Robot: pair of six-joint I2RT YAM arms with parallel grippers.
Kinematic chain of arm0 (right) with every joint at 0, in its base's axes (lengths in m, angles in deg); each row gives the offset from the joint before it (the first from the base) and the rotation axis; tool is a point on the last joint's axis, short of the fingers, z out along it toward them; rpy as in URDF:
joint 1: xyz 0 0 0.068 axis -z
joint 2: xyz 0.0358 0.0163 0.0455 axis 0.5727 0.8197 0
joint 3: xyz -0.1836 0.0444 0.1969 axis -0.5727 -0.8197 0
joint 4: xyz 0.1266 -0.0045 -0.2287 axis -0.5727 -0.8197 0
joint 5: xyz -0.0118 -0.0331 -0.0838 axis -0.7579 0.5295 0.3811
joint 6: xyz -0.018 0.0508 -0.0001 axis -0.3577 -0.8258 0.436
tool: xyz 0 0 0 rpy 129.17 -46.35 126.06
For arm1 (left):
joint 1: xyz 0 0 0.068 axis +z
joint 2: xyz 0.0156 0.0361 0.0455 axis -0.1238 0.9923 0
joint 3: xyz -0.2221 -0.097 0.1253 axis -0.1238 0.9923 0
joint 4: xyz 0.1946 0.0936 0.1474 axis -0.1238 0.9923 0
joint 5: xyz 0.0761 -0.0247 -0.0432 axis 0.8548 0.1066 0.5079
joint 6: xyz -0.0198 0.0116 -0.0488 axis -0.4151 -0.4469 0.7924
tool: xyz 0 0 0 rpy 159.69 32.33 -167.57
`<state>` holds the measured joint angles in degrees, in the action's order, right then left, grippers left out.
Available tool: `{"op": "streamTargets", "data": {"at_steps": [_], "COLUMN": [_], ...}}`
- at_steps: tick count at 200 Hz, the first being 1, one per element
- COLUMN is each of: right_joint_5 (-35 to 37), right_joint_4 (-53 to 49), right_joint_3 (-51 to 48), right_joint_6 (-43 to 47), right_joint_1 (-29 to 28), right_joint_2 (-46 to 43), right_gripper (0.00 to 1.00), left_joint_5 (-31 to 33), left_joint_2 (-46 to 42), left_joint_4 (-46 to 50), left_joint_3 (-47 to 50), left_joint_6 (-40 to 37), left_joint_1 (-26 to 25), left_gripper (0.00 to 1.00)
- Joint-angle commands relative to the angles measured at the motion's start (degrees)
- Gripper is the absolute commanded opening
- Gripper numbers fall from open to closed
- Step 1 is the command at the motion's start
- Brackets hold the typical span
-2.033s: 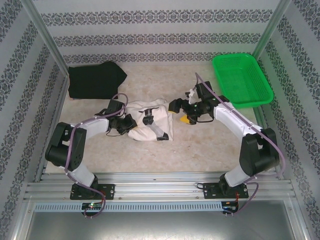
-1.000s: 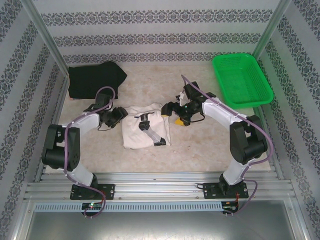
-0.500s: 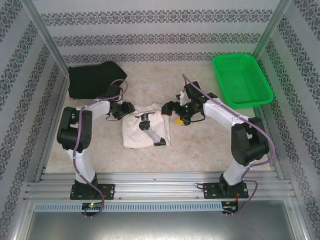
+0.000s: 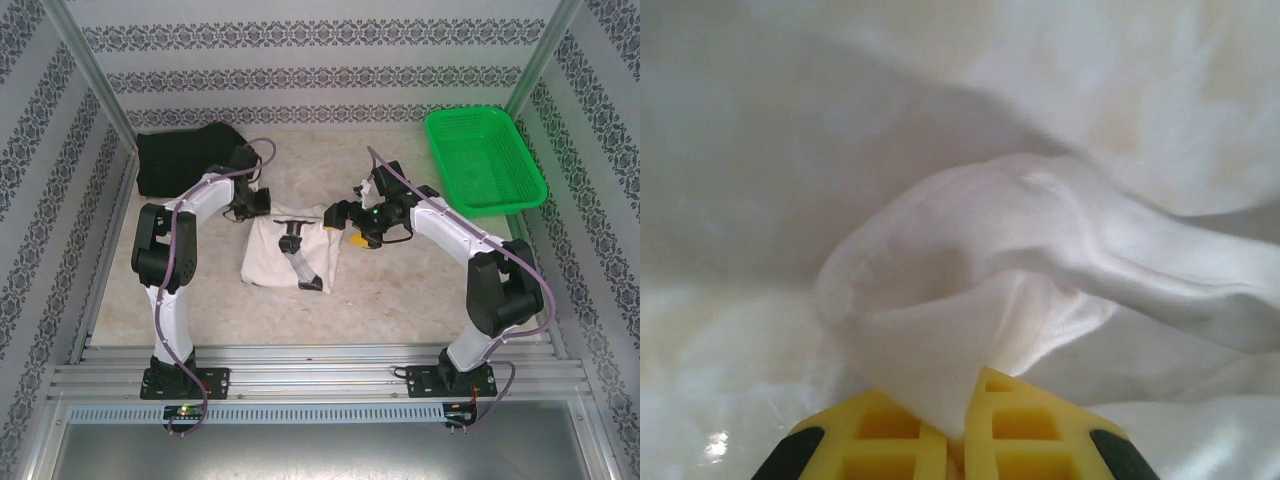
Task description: Fold and stack the t-shirts
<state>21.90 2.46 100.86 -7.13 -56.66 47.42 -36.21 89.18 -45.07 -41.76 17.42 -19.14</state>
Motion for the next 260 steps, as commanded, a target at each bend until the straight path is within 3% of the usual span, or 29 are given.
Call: {"op": "streamTargets", "data": {"at_steps": [1,62,96,184,260], "right_joint_5": [-0.75,0.02,0.48,1.82,2.87], "right_joint_4": [-0.31,0.68,1.67,2.40,-0.10], "right_joint_3": [-1.00,-2.92,-3.91,-4.78,-0.14], "right_joint_6": [0.77,-0.07,-0.88,-2.36,-2.81], "right_joint_1": [0.71,1.08,1.06,0.38,-1.48], "right_joint_2": [-1.76,-2.38,-2.38,-1.61,1.76], "right_gripper": [0.98,0.98,0.98,0.98,0.98], "left_joint_5": [4.60,5.65,6.02,6.03,-0.49], "left_joint_2": [-0.05,13.04,17.66,18.80,20.69], "left_joint_4": [4.34,15.72,17.92,18.27,15.28], "left_joint_3": [-9.52,-36.87,-47.16,-53.23,-55.37], "left_joint_6": [-6.28,-16.00,-17.28,-18.32,-16.56], "left_joint_1": [1.07,2.01,3.51,11.22,20.22], "left_gripper": [0.00,0.00,0.00,0.00,0.00]}}
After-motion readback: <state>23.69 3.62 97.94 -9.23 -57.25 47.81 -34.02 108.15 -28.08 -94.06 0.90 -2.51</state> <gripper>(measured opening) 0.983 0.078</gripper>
